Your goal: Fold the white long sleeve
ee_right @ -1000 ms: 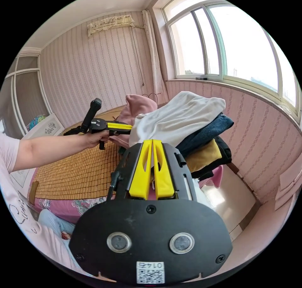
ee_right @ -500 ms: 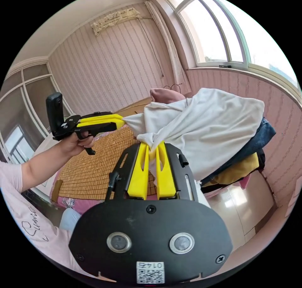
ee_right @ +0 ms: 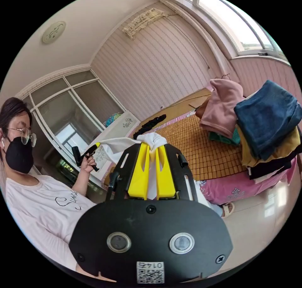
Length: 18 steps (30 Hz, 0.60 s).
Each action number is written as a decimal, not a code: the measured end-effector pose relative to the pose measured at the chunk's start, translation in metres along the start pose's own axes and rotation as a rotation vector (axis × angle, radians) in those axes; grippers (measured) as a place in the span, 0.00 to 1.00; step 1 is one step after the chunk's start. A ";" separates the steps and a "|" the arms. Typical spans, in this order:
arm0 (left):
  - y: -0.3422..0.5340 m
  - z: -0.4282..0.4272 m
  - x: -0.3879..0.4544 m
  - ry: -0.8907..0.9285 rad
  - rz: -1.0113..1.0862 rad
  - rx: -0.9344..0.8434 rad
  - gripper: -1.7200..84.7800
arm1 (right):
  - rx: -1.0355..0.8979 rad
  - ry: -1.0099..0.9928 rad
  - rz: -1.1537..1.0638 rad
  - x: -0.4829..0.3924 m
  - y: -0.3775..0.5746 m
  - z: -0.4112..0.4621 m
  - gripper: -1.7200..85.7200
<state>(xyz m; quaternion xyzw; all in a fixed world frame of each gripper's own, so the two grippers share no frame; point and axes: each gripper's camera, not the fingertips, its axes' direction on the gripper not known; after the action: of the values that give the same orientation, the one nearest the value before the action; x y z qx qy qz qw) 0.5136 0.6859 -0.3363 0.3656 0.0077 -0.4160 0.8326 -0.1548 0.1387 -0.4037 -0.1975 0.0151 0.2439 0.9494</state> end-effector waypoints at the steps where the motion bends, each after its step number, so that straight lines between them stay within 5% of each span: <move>1: 0.014 -0.036 -0.018 -0.029 -0.086 0.025 0.01 | -0.036 -0.091 0.037 0.002 0.004 0.022 0.03; 8: 0.048 -0.189 -0.047 -0.250 -0.235 0.164 0.01 | -0.220 -0.198 -0.023 -0.053 -0.015 0.113 0.03; 18: 0.003 -0.267 -0.046 -0.182 -0.204 0.342 0.01 | -0.209 -0.335 -0.115 -0.088 -0.088 0.119 0.03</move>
<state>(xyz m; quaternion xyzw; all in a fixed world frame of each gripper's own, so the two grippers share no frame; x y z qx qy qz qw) 0.5632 0.8830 -0.5151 0.4596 -0.1013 -0.5246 0.7095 -0.1989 0.0729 -0.2507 -0.2521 -0.1799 0.2189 0.9253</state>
